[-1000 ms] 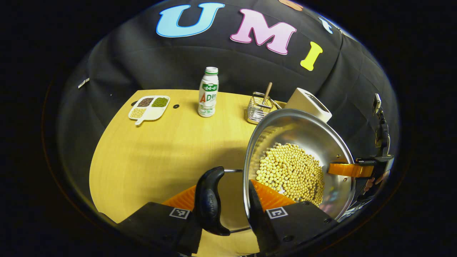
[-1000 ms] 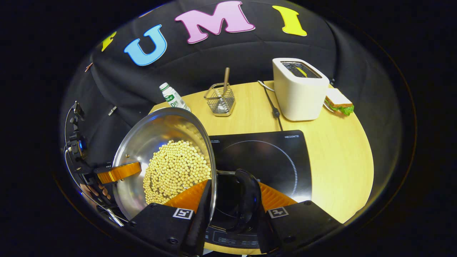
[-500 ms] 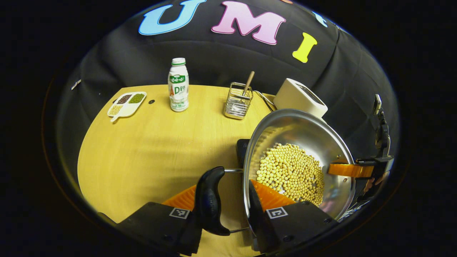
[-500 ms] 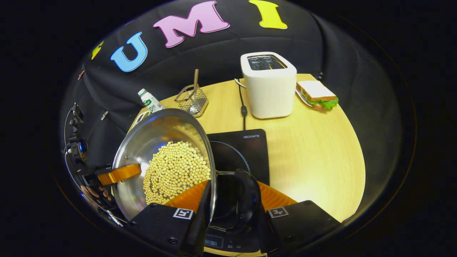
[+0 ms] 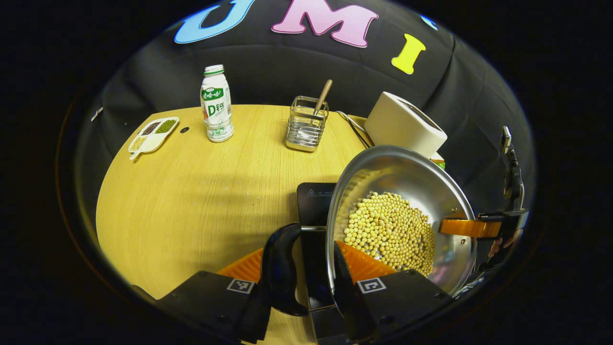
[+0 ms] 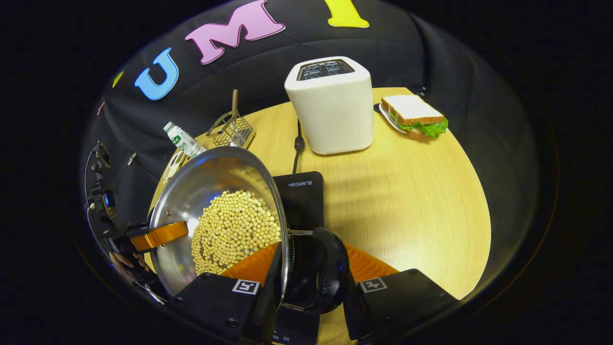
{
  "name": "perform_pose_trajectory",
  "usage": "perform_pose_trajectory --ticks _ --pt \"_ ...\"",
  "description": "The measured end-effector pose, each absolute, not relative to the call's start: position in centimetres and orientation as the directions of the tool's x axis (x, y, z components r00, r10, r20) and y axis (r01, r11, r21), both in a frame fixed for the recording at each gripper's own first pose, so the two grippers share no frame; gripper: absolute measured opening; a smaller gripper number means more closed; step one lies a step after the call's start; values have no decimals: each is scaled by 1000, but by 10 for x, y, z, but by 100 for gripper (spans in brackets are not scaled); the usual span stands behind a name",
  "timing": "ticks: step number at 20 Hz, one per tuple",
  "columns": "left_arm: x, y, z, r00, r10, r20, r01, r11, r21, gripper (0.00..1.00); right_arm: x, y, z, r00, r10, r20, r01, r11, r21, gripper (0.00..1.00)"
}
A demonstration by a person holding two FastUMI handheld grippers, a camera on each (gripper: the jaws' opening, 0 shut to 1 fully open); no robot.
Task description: First push the handle of the pot to place it horizontally, then grasp the pot with both hands and set it on the induction cooktop.
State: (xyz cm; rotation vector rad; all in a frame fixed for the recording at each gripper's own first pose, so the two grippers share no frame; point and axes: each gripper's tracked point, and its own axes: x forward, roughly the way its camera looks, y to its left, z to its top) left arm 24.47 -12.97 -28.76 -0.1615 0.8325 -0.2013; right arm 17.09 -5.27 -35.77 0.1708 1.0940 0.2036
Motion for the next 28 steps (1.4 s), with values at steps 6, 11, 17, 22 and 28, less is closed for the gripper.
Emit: perform_pose_trajectory --ticks 6,11,17,22,28 --pt "245 -130 -293 637 -246 -731 107 967 -232 66 173 -52 -360 450 250 -857 -92 968 234 63" --pt "243 -126 -288 636 -238 -734 105 969 -223 73 172 -55 -360 446 220 -868 -81 975 205 66" --pt "234 -113 -263 668 -233 -707 54 962 -266 99 169 -52 -344 498 159 -852 -61 987 148 100" --pt "203 -104 -215 729 -222 -648 54 962 -269 96 159 -60 -289 616 95 -782 -35 995 93 99" --pt "143 -65 -127 856 -104 -507 -21 972 -235 95 133 -71 -198 792 -19 -610 15 1000 -12 99"
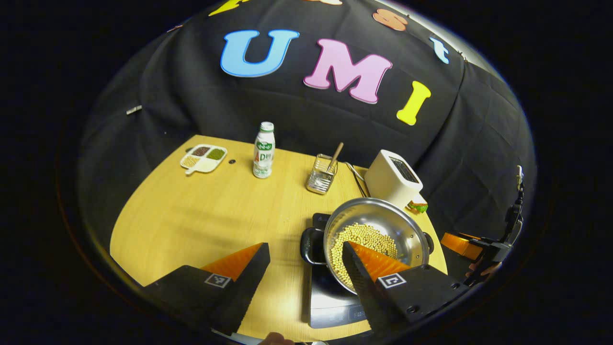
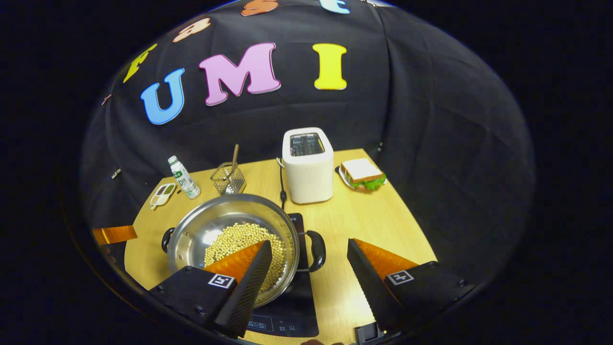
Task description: First push the handle of the pot to place it horizontally, then grasp the pot with both hands and set it on the induction cooktop.
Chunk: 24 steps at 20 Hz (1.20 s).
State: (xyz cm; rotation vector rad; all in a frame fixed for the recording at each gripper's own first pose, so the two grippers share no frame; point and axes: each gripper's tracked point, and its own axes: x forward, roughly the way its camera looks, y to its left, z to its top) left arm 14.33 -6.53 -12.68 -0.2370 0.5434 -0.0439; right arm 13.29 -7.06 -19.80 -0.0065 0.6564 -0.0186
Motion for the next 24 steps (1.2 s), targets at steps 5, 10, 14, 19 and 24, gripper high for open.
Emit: perform_pose_trajectory --ticks 5,10,14,19,24 --pt "87 -30 -51 953 20 -301 -55 993 -109 95 104 -59 -118 912 -43 -407 36 999 -25 99" --pt "22 -22 -18 982 103 -155 -111 993 -44 95 69 -37 -70 968 -52 -244 54 999 3 99" --pt "-24 -16 1 991 129 -39 -130 992 -8 95 47 -22 -37 995 -23 -99 24 1000 6 98" --pt "-64 -18 3 989 148 3 -148 989 -28 95 19 -22 -37 998 -32 -56 29 998 -47 98" --pt "-72 -19 -9 992 126 -19 -127 989 -70 95 3 -20 -42 998 -22 -53 19 998 -58 98"
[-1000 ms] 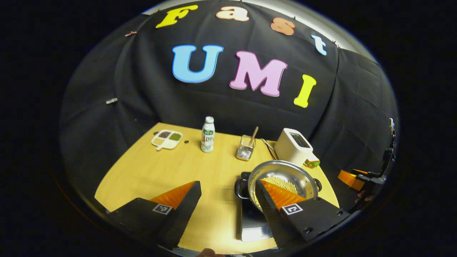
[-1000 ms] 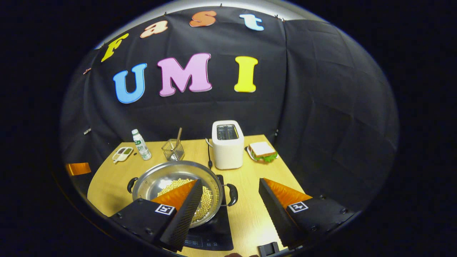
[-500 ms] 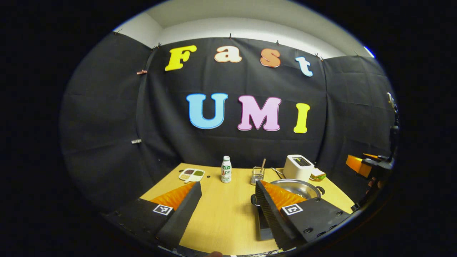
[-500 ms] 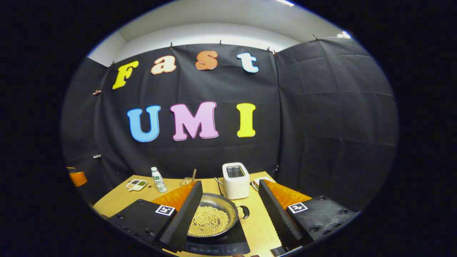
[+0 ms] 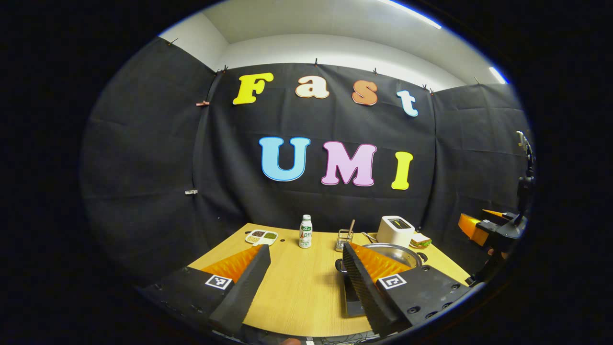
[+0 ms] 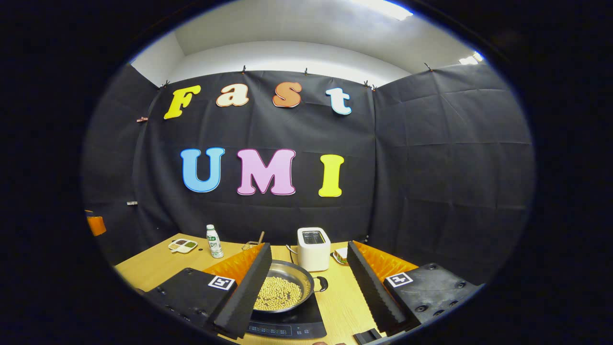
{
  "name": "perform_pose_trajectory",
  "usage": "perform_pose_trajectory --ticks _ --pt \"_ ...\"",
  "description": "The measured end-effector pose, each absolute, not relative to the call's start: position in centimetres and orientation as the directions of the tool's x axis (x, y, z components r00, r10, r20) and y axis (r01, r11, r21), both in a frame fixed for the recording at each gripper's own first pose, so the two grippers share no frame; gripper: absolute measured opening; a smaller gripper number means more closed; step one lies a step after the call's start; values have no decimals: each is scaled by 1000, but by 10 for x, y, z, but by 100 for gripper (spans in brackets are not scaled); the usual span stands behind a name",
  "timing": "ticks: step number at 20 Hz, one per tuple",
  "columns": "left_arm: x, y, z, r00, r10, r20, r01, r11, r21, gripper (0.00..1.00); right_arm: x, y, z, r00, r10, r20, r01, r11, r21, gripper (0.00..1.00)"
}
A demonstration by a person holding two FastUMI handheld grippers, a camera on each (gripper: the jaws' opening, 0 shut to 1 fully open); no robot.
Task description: First push the handle of the pot to place it horizontally, then grasp the pot with both hands and set it on the induction cooktop.
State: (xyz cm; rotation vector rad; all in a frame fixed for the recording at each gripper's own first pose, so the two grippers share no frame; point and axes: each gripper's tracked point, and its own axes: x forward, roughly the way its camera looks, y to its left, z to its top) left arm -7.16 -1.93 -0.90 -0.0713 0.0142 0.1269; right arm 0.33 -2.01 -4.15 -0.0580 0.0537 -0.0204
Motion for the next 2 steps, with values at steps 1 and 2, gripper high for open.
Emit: perform_pose_trajectory --ticks 1,2 --pt "-71 -18 -10 991 129 -23 -130 989 -73 95 2 -20 -41 998 -21 -53 18 998 -59 98" --pt "-71 -16 -10 991 133 -24 -135 988 -75 93 0 -21 -40 998 -22 -52 19 998 -55 98"
